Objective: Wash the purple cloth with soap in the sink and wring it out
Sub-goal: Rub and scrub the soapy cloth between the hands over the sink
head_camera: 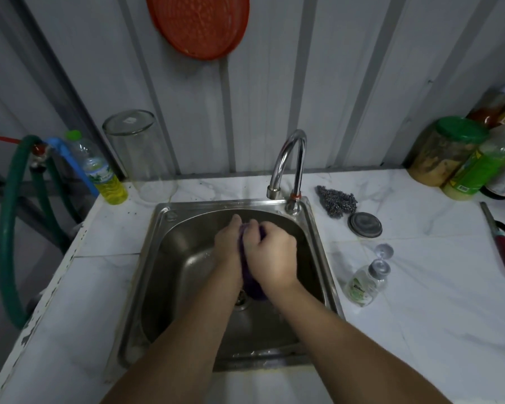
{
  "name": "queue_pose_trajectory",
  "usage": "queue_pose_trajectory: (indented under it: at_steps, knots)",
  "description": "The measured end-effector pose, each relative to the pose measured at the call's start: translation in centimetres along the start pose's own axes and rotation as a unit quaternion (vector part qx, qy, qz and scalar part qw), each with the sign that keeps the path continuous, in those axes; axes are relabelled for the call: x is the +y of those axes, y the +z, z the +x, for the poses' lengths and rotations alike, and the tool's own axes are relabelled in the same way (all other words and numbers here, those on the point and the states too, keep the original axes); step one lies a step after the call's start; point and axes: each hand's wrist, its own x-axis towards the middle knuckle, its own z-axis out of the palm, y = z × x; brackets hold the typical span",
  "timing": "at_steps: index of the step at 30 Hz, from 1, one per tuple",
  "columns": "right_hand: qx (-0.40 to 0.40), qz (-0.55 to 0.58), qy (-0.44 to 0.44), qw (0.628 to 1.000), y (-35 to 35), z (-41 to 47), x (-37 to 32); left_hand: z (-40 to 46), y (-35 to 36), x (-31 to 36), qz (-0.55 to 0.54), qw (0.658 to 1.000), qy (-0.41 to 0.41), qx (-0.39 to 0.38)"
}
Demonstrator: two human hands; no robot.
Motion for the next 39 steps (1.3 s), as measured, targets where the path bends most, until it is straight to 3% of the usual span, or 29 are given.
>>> queue_pose_trajectory:
  at_steps: [3, 6, 9, 12, 15, 17, 19, 21, 23, 25, 27, 28, 29, 31, 34, 36, 39]
  knots:
    - [-0.023, -0.03, 0.084, 0.996, -0.8, 2.7, 2.2, -1.0, 0.3, -1.2, -0.029, 0.995, -0.037, -0.092]
    - [-0.016, -0.019, 0.099, 0.995, -0.4, 3.3, 3.2, -0.3, -0.7, -1.7, -0.032, 0.996, -0.036, -0.076]
    - [0.015, 0.108, 0.136, 0.985, -1.0, 3.6, 3.0, 0.8, -1.4, -1.3, 0.047, 0.998, -0.003, -0.041]
    - [-0.01, 0.156, 0.088, 0.984, -1.6, 3.5, 1.8, 0.2, -1.5, -1.1, 0.112, 0.989, 0.099, -0.009]
    - [-0.069, 0.169, 0.026, 0.983, -1.5, 3.0, 1.0, -0.7, -0.8, -0.6, 0.06, 0.984, 0.126, -0.112]
    - [-0.15, 0.189, 0.01, 0.97, -1.5, 2.4, 0.9, -1.1, -0.4, -0.3, -0.002, 0.982, 0.113, -0.154]
    - [-0.215, 0.237, 0.021, 0.947, -1.7, 2.2, 1.2, -0.6, -0.4, 0.0, -0.075, 0.987, 0.084, -0.118]
    - [-0.155, 0.256, 0.021, 0.954, -2.3, 2.4, 1.6, -0.3, -0.9, 0.2, -0.129, 0.986, 0.054, -0.088]
    - [-0.052, 0.193, 0.032, 0.979, -2.8, 3.3, 2.1, 0.0, -1.3, 0.2, -0.163, 0.982, 0.022, -0.097]
    - [-0.093, 0.155, 0.097, 0.979, -3.1, 3.8, 2.2, -0.3, -1.5, 0.2, -0.179, 0.977, -0.018, -0.119]
    - [-0.171, 0.227, 0.2, 0.938, -2.8, 3.8, 1.9, -0.4, -1.6, 0.0, -0.181, 0.973, -0.041, -0.137]
    - [-0.167, 0.255, 0.22, 0.927, -2.5, 3.7, 1.6, -0.3, -1.5, -0.1, -0.177, 0.974, -0.043, -0.134]
    - [-0.135, 0.274, 0.216, 0.928, -2.3, 3.3, 1.4, -0.2, -1.4, -0.1, -0.171, 0.977, -0.042, -0.125]
    - [-0.056, 0.257, 0.121, 0.957, -1.6, 2.4, 1.5, 0.1, -0.9, 0.0, -0.155, 0.983, -0.05, -0.085]
    - [-0.091, 0.244, -0.034, 0.965, -0.8, -0.4, 1.7, 0.8, -0.3, 0.2, -0.143, 0.987, -0.077, -0.012]
    - [-0.1, 0.215, -0.083, 0.968, -0.3, -1.8, 1.6, 1.1, -0.3, 0.0, -0.133, 0.986, -0.091, -0.038]
    - [-0.023, 0.149, -0.112, 0.982, 0.6, -1.6, 1.4, 0.9, 0.1, -0.4, -0.143, 0.981, -0.11, -0.074]
